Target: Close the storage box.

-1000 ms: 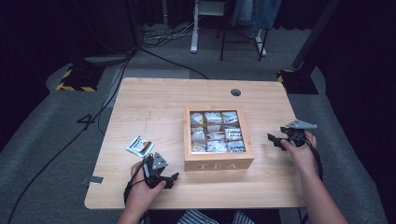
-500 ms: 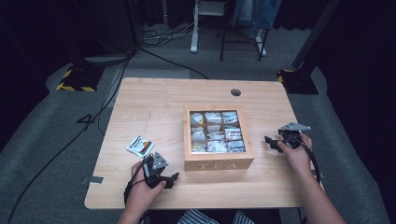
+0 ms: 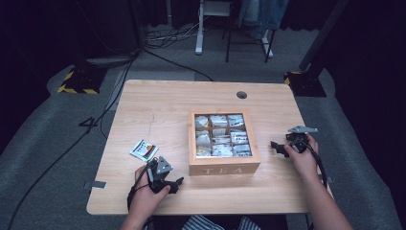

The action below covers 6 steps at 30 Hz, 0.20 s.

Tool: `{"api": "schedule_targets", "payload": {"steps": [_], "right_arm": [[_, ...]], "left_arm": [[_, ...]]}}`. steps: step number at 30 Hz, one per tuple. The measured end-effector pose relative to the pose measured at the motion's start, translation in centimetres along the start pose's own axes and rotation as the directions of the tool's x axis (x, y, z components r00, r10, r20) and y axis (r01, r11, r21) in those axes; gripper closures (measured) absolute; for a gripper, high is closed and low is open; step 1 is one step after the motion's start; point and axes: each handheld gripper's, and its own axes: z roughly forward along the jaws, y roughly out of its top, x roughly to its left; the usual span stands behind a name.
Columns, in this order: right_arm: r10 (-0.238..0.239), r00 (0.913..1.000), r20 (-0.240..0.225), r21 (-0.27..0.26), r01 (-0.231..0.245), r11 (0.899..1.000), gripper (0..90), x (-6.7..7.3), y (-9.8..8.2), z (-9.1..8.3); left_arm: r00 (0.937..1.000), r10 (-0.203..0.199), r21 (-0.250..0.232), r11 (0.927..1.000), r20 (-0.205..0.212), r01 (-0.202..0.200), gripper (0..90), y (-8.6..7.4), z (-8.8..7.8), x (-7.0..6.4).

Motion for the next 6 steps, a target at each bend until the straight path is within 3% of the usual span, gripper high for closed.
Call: {"api": "schedule_targets", "payload": {"steps": [6], "right_arm": [[0.001, 1.0000, 0.003, 0.000, -0.001, 1.000, 14.5, 0.02, 0.00, 0.03]], "left_arm": [[1.0000, 0.000, 0.001, 1.0000, -0.001, 0.000, 19.9, 0.01, 0.01, -0.01]]}}
